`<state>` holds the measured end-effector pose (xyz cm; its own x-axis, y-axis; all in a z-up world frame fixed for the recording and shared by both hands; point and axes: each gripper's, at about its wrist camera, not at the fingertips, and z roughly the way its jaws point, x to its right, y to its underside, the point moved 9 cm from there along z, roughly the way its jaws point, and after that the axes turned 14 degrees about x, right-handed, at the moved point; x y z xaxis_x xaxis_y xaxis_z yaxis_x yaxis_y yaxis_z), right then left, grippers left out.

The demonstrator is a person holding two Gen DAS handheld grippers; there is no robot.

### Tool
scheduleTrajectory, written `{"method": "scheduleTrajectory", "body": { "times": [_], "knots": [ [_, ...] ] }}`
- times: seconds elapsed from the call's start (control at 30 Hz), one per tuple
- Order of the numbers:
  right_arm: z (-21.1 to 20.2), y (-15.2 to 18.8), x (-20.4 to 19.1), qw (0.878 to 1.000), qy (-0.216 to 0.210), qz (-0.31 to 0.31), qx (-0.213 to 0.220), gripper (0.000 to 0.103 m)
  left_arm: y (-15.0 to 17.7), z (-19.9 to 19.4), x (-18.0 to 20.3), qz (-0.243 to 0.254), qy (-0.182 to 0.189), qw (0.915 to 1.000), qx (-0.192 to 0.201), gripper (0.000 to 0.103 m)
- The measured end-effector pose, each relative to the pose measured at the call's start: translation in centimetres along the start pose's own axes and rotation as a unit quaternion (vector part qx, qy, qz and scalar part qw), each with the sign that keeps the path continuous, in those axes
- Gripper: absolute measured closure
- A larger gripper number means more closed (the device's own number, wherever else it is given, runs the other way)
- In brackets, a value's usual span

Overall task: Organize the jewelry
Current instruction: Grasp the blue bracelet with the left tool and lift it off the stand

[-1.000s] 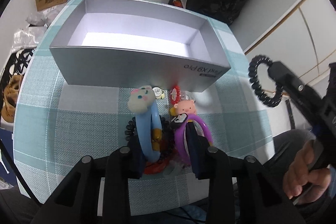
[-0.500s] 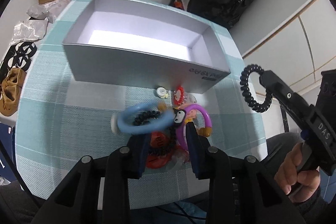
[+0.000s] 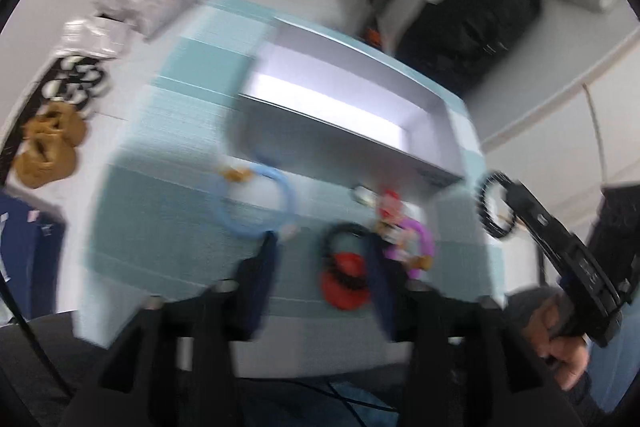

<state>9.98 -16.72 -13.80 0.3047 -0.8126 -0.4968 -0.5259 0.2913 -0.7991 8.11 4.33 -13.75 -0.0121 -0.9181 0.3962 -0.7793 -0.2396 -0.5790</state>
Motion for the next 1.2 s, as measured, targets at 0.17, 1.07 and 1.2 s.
{"method": "scheduleTrajectory", "body": {
  "times": [0.17, 1.07, 1.2],
  "knots": [
    [0.4, 0.1, -0.7, 1.0, -0.008, -0.002, -0.003, 0.094, -0.8, 1.4, -3.5, 0.039, -0.126, 0.9912, 0.01, 0.04],
    [0.2, -0.3, -1.0, 1.0, -0.019, 0.005, -0.001, 0.094, -0.2, 3.0, 0.5, 0.129, -0.07, 0.989, 0.021, 0.09],
    [0.1, -0.7, -1.3, 1.0, -0.028, 0.01, 0.003, 0.094, -0.6, 1.4, 2.3, 0.128, -0.044, 0.9899, 0.042, 0.09]
  ]
}}
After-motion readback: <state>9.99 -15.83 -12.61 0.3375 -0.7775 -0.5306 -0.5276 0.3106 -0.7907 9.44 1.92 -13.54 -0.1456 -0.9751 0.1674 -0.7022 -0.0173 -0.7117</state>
